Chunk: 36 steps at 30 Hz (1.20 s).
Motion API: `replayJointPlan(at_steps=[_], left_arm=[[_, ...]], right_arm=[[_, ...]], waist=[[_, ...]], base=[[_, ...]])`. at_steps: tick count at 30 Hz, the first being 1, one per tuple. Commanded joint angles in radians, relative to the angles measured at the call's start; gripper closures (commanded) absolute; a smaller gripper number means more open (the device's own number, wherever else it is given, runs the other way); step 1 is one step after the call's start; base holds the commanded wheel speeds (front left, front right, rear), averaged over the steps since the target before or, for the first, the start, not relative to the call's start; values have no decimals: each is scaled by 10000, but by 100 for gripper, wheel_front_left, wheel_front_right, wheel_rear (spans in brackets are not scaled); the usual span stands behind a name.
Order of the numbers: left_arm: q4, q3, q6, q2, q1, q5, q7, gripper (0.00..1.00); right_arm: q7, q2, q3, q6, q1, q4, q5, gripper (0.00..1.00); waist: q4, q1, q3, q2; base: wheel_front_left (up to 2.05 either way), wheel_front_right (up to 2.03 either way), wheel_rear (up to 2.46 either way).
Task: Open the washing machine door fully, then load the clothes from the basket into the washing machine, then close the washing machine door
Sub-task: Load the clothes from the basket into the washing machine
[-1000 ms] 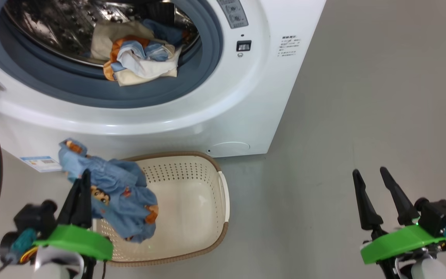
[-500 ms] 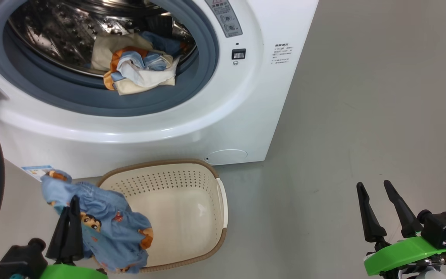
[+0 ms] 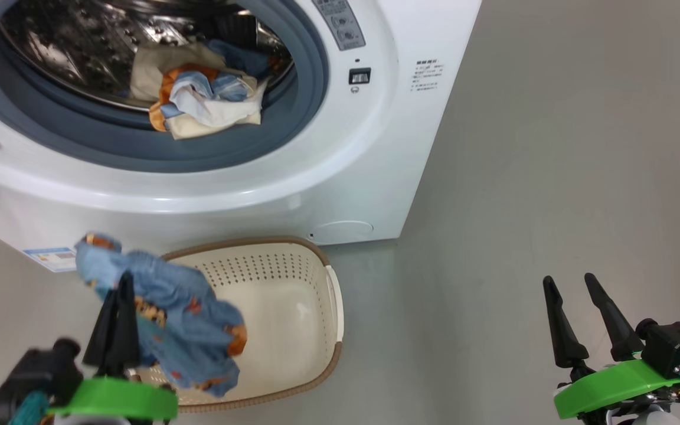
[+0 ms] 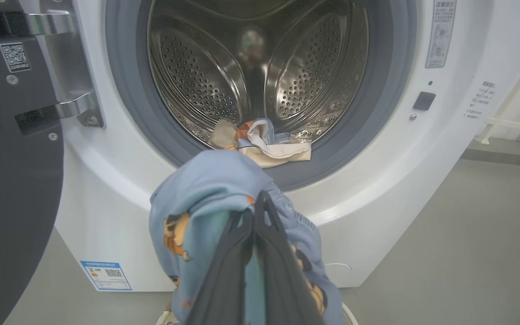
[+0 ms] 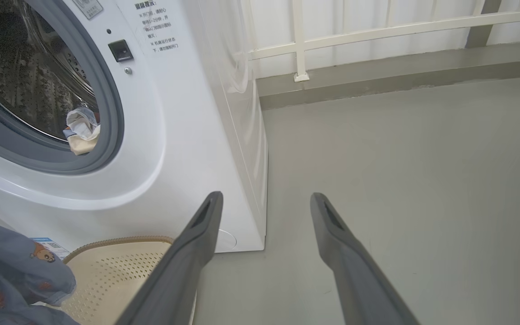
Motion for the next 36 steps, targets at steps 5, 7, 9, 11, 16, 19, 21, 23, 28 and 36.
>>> replayJointPlan(at_steps=[5, 7, 9, 11, 16, 19, 21, 23, 28, 36], left_arm=[[65, 30, -69, 133, -1485, -113, -135, 100], [214, -34, -80, 222, -2012, -96, -135, 100], [388, -67, -87, 300, -2602, -96, -135, 100], [627, -88, -93, 377, -3220, -106, -135, 100], [1579, -48, -101, 524, -4854, -203, -135, 100], [2452, 58, -104, 663, -5896, -241, -135, 100], [3217, 140, -105, 815, -6549, -225, -135, 100], [4031, 223, -105, 997, -7159, -174, -136, 100], [5642, 409, -80, 1314, -8263, -83, -136, 100], [8254, 494, 56, 1752, -9958, 135, -136, 100]], right_arm=[[-74, 47, 327, 27, -246, -286, -80, 0], [-74, 79, 373, 27, -363, -295, -70, 0], [-74, 110, 410, 27, -471, -306, -58, 0], [-74, 143, 443, 27, -574, -305, -41, 0], [-74, 239, 502, 27, -806, -309, 12, 0], [-74, 307, 546, 27, -954, -321, 41, 0], [-74, 359, 611, 27, -1071, -322, 64, 0], [-74, 415, 672, 27, -1185, -319, 89, 0], [-74, 516, 813, 27, -1400, -334, 148, 0], [-74, 639, 974, 27, -1653, -355, 301, 0]], waist=[[-167, 0, 429, 0], [-238, 0, 569, 0], [-313, 0, 705, 0], [-403, 0, 835, 0], [-623, 0, 1182, 0], [-766, 0, 1409, 0], [-897, 0, 1551, 0], [-1044, 0, 1685, 0], [-1348, 0, 1984, 0], [-1820, 0, 2522, 0]], base=[[0, 0, 0], [0, 0, 0], [0, 0, 0], [0, 0, 0], [0, 0, 0], [0, 0, 0], [0, 0, 0], [0, 0, 0], [0, 0, 0], [0, 0, 0]])
